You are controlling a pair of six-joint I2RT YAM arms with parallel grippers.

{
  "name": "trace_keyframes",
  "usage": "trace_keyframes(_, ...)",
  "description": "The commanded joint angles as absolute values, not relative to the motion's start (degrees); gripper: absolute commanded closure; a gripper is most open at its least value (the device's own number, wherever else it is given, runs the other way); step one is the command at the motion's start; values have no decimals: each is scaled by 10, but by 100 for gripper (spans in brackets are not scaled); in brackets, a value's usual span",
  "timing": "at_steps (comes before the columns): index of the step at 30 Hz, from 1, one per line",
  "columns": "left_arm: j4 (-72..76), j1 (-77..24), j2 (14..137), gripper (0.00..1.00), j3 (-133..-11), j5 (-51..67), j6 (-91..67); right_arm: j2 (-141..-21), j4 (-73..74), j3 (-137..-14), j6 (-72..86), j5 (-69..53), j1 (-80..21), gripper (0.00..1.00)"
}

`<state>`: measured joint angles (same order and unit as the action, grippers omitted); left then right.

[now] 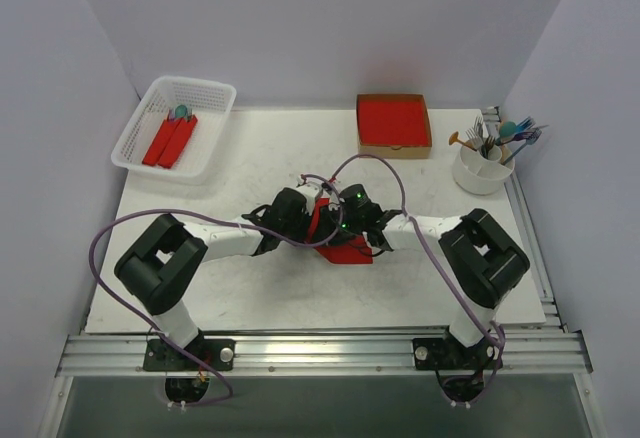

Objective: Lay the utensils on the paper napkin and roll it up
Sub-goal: Roll the napkin at the center of the board.

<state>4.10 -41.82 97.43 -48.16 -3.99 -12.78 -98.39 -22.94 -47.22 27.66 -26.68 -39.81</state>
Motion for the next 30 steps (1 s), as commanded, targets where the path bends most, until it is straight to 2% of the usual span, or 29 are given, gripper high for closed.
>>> trace_keyframes(1, 45, -413, 980, 98, -502, -27, -120, -998, -257, -464, 286, -276, -400, 93)
trace_keyframes(30, 43, -410, 989, 98, -507, -14, -113, -984, -274, -408, 307, -255, -396, 95)
